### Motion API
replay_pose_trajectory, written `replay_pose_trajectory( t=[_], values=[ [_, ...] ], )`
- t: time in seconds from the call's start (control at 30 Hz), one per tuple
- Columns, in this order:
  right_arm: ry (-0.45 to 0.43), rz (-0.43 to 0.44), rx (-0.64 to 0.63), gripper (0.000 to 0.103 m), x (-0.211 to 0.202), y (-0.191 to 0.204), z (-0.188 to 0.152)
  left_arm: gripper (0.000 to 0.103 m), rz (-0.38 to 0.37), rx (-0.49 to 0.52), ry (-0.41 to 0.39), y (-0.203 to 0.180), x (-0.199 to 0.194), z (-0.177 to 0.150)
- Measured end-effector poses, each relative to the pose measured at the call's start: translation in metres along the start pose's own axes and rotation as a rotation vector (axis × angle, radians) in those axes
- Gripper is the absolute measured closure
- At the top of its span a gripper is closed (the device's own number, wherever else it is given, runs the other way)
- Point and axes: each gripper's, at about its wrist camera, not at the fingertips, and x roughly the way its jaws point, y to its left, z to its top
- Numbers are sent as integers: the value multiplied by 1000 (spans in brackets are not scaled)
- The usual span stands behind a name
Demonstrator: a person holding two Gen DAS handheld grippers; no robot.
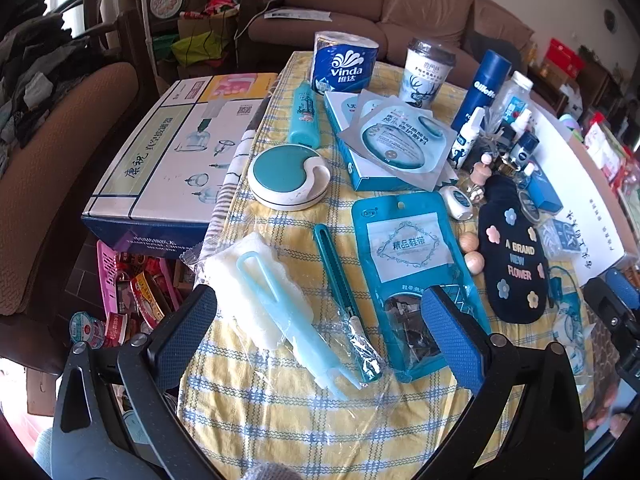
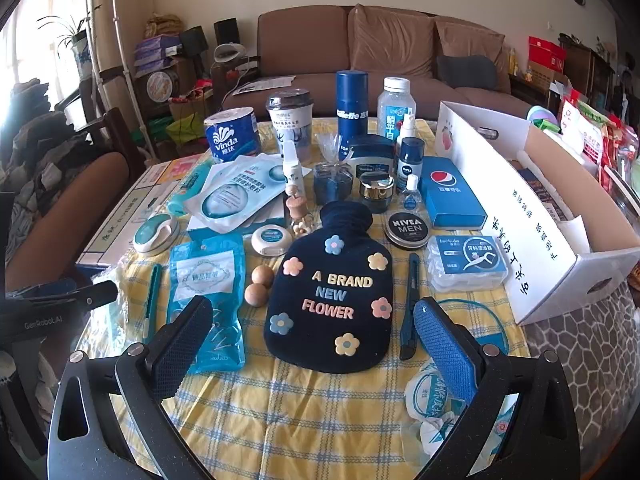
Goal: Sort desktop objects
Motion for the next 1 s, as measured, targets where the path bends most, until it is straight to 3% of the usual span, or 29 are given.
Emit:
replay_pose_trajectory(
  t=[0.4, 0.53, 0.73, 0.8, 0.83, 0.9, 1.0],
  values=[
    [8, -11, 8, 1, 6, -5, 3, 1, 25, -1, 39, 0, 10, -4],
    [15, -12, 11, 1, 6, -6, 1, 10, 44, -28, 87, 7, 25, -15],
    [33, -14, 31, 1, 7, -14, -5, 13, 20, -86, 134, 13, 44, -23],
    [39, -14, 33, 1, 8, -16, -7, 17, 23, -92, 146, 13, 50, -24],
    [43, -15, 32, 1, 8, -16, -8, 25, 31, -97, 157, 13, 54, -25],
    [45, -15, 29, 1, 7, -17, -9, 24, 26, -110, 159, 15, 55, -27],
    [40, -11, 38, 1, 6, -19, -9, 37, 30, -101, 146, 16, 51, -27]
  ],
)
